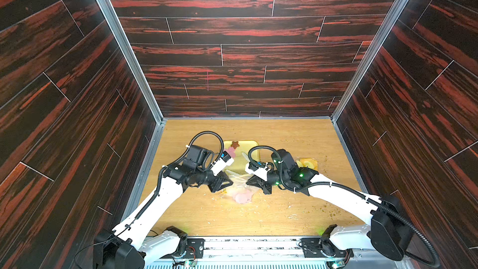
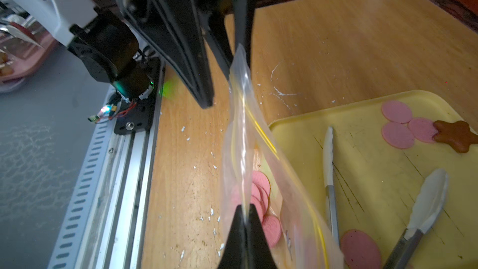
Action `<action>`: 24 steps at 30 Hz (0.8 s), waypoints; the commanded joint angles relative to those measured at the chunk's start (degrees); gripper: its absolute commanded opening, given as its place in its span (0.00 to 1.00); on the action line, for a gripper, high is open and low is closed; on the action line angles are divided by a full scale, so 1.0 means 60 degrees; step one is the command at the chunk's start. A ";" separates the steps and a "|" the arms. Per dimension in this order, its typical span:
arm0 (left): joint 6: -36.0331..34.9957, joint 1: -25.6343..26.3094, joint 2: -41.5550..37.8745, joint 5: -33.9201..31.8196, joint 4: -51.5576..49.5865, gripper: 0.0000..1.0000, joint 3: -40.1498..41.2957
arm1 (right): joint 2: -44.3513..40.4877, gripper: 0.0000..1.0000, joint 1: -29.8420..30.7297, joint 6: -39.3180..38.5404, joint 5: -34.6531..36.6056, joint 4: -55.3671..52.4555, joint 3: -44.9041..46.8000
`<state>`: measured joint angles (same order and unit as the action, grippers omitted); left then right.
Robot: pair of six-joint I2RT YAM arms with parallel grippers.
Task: Put the cookies into a resealable bag to prevent moisture
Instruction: Close the ziploc bag at the center of the board.
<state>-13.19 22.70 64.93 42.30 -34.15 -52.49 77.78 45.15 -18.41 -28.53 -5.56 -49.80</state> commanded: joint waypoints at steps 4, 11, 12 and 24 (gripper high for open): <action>0.0850 -0.0034 0.0250 0.1177 0.1444 0.17 0.0240 | -0.0319 0.00 -0.0159 0.0432 -0.0497 0.0540 0.0380; 0.0233 -0.0056 0.0178 0.0774 0.0287 0.03 -0.0177 | -0.0368 0.00 -0.0351 0.0592 -0.0590 0.0598 0.0536; 0.0254 -0.0055 0.0130 0.0778 0.0287 0.00 -0.0148 | -0.0380 0.02 -0.0373 0.0608 -0.0578 0.0632 0.0536; -0.0896 -0.0071 0.0510 0.0773 -0.2240 0.00 -0.1208 | -0.0267 0.46 -0.0336 -0.0217 -0.1121 0.0466 -0.0160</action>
<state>-15.35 22.55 67.48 46.46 -42.76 -57.98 75.75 43.11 -17.02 -32.16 -1.93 -48.14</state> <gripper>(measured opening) 0.052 0.454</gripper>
